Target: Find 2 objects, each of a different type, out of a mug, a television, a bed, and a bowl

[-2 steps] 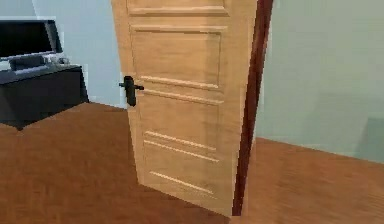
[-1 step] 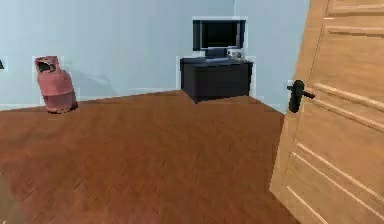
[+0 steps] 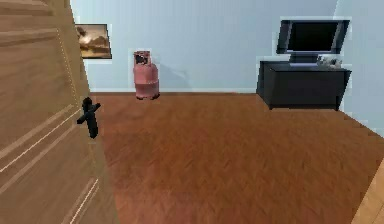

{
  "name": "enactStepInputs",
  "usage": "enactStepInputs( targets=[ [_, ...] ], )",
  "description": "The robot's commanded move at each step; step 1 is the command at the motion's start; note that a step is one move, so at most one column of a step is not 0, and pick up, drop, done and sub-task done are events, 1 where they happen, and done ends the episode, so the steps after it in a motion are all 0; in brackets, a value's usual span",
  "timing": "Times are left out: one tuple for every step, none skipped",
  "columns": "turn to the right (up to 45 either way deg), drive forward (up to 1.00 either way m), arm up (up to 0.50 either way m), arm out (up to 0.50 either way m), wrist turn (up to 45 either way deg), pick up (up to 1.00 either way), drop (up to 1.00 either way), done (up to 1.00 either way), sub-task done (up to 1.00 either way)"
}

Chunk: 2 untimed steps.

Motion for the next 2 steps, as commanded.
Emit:
enactStepInputs(
  targets=[
    [0.0, 0.7, 0.0, 0.0, 0.0, 0.0, 0.0, 0.0, 0.0],
    [0.0, 0.55, 0.0, 0.0, 0.0, 0.0, 0.0, 0.0, 0.0]
  ],
)
